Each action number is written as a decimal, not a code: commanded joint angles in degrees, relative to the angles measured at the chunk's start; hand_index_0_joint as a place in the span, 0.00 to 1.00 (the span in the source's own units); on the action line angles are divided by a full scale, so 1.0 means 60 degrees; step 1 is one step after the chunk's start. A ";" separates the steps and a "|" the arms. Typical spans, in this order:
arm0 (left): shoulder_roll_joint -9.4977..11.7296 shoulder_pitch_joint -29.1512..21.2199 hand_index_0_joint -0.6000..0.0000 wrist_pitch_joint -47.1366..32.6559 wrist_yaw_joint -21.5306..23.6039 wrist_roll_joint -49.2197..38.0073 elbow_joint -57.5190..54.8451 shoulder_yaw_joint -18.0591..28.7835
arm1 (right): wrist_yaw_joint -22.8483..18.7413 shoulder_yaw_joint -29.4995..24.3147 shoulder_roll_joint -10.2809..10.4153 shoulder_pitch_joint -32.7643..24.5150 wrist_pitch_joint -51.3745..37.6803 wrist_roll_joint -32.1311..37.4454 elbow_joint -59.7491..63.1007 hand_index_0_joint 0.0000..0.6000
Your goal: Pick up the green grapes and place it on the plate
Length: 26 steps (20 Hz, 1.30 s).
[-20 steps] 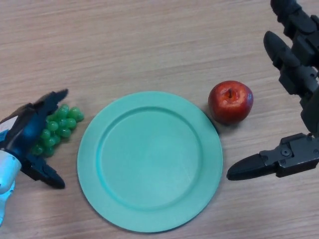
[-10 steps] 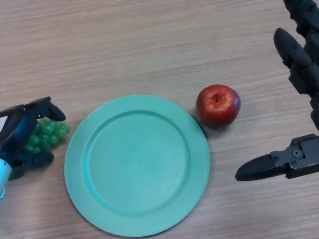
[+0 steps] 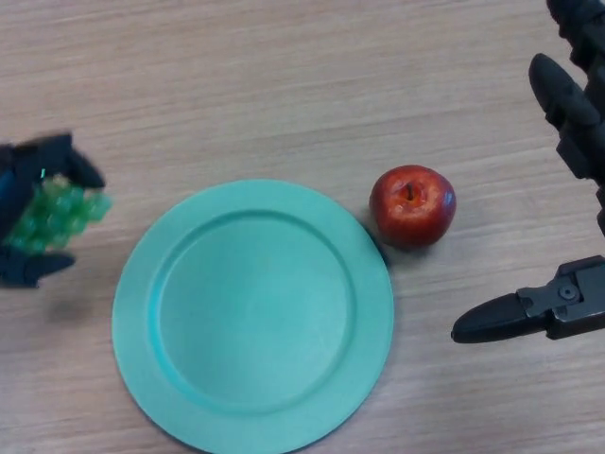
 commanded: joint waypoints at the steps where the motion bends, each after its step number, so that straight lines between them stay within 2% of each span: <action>1: 0.0115 -0.0237 0.00 0.0587 -0.0150 -0.1011 -0.1786 0.0722 | -0.0184 -0.0525 -0.0319 -0.0167 -0.1558 -0.0054 -0.0487 0.00; 3: -0.0368 0.0095 0.00 0.1913 -0.1429 -0.1569 -0.3476 0.0215 | -0.0174 -0.0541 -0.0331 -0.0154 -0.1559 -0.0056 -0.0487 0.00; 4: -0.0691 0.0213 0.00 0.3299 -0.2361 -0.1965 -0.4596 -0.0067 | -0.0150 -0.0539 -0.0324 -0.0118 -0.1559 -0.0103 -0.0487 0.00; 5: -0.0693 0.0250 0.00 0.3532 -0.2652 -0.1929 -0.4897 -0.0220 | -0.0144 -0.0553 -0.0325 -0.0132 -0.1503 -0.0111 -0.0487 0.00; 6: -0.0528 0.0495 0.00 0.2518 -0.2799 -0.1318 -0.4792 -0.0501 | -0.0150 -0.0569 -0.0316 -0.0174 -0.1405 -0.0115 -0.0487 0.00; 7: -0.0522 0.0515 0.08 0.2361 -0.2804 -0.1242 -0.4741 -0.0528 | -0.0149 -0.0567 -0.0312 -0.0179 -0.1392 -0.0123 -0.0487 0.00; 8: -0.0558 0.0522 0.33 0.2012 -0.2796 -0.1118 -0.4571 -0.0560 | -0.0138 -0.0554 -0.0294 -0.0189 -0.1364 -0.0164 -0.0487 0.00; 9: -0.0613 0.0554 0.50 0.1704 -0.2799 -0.1012 -0.4418 -0.0573 | -0.0126 -0.0535 -0.0277 -0.0199 -0.1343 -0.0212 -0.0487 0.00; 10: -0.0770 0.0680 0.75 0.1248 -0.2912 -0.0819 -0.4203 -0.0572 | -0.0087 -0.0480 -0.0232 -0.0228 -0.1291 -0.0340 -0.0487 0.00; 11: -0.0931 0.0835 0.92 0.0939 -0.3025 -0.0608 -0.4067 -0.0574 | -0.0037 -0.0407 -0.0168 -0.0267 -0.1228 -0.0495 -0.0487 0.00; 12: -0.1101 0.0969 1.00 0.0704 -0.2984 -0.0347 -0.3964 -0.0596 | 0.0033 -0.0302 -0.0066 -0.0310 -0.1157 -0.0700 -0.0487 0.00; 15: -0.1160 0.1088 1.00 0.0519 -0.2652 -0.0218 -0.3939 -0.0392 | 0.0025 -0.0125 -0.0056 -0.0339 -0.1202 -0.0868 -0.0487 0.00; 17: -0.1295 0.0949 1.00 0.1038 -0.2392 -0.0837 -0.4242 -0.0111 | -0.0084 -0.0065 -0.0149 -0.0384 -0.1202 -0.0770 -0.0487 0.00; 19: -0.1568 0.0601 1.00 0.2529 -0.1772 -0.2338 -0.4887 0.0162 | -0.0297 0.0061 -0.0331 -0.0443 -0.1263 -0.0656 -0.0487 0.00; 20: -0.1605 0.0520 1.00 0.3218 -0.1125 -0.3457 -0.5198 0.0378 | -0.0346 0.0158 -0.0347 -0.0436 -0.1325 -0.0712 -0.0487 0.00; 21: -0.1645 0.0577 1.00 0.3607 -0.0874 -0.4057 -0.5346 0.0488 | -0.0350 0.0216 -0.0318 -0.0438 -0.1336 -0.0780 -0.0487 0.00; 22: -0.1757 0.0655 1.00 0.4368 -0.0405 -0.5504 -0.5663 0.0786 | -0.0314 0.0285 -0.0231 -0.0417 -0.1343 -0.0895 -0.0487 0.00; 23: -0.1801 0.0744 1.00 0.4867 -0.0263 -0.6461 -0.5865 0.1069 | -0.0285 0.0285 -0.0192 -0.0403 -0.1339 -0.0927 -0.0487 0.00; 24: -0.1823 0.0956 1.00 0.5533 -0.0028 -0.8329 -0.6196 0.1742 | -0.0220 0.0277 -0.0090 -0.0386 -0.1315 -0.1009 -0.0487 0.00; 26: -0.1730 0.1450 1.00 0.5659 0.0194 -1.0687 -0.6323 0.2708 | -0.0205 0.0376 0.0032 -0.0359 -0.1292 -0.1212 -0.0487 0.00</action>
